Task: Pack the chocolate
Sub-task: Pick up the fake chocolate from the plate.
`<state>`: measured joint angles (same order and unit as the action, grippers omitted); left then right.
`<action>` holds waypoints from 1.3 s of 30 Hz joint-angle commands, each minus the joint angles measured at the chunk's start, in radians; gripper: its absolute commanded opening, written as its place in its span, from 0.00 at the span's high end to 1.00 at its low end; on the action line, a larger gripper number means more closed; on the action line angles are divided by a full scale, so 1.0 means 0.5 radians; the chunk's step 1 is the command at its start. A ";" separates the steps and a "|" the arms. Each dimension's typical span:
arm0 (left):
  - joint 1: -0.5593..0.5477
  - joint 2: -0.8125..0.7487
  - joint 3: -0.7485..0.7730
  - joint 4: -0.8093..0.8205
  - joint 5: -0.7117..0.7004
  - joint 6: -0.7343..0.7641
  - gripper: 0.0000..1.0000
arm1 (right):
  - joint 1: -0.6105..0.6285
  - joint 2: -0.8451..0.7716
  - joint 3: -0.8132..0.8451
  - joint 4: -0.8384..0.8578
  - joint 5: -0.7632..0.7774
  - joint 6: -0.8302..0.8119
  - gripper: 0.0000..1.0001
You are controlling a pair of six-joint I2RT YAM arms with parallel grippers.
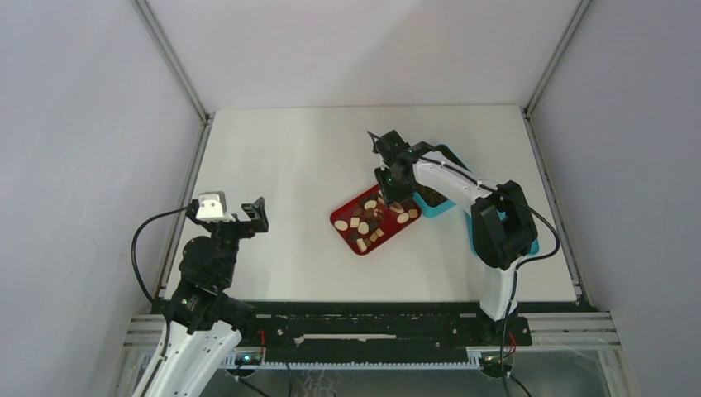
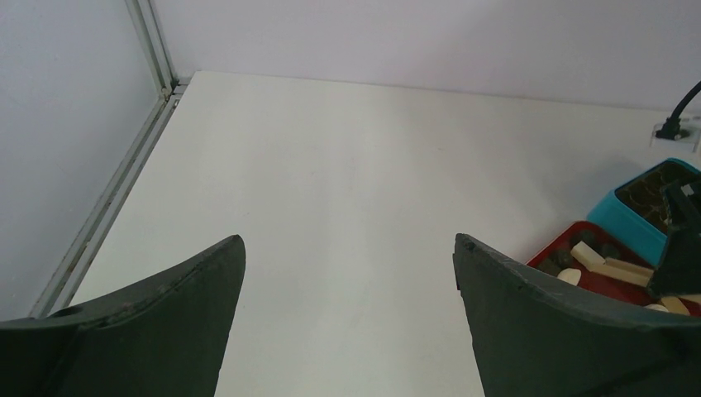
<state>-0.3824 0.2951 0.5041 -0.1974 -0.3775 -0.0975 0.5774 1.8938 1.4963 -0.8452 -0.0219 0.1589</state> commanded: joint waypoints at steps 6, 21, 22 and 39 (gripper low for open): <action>0.025 0.023 0.081 0.037 0.040 -0.017 0.00 | 0.008 0.116 0.331 -0.101 0.261 -0.072 0.59; 0.025 0.016 0.078 0.030 0.042 -0.015 0.00 | 0.011 0.337 0.517 -0.248 0.227 -0.149 0.59; 0.025 0.014 0.078 0.030 0.045 -0.014 0.00 | 0.013 0.341 0.519 -0.253 0.214 -0.156 0.59; 0.026 0.008 0.081 0.025 0.048 -0.016 0.00 | 0.039 0.396 0.585 -0.318 0.181 -0.188 0.58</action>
<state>-0.3790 0.3012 0.5041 -0.1978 -0.3626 -0.0975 0.5880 2.0758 1.7447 -0.9966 0.0513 0.0769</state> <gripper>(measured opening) 0.996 0.420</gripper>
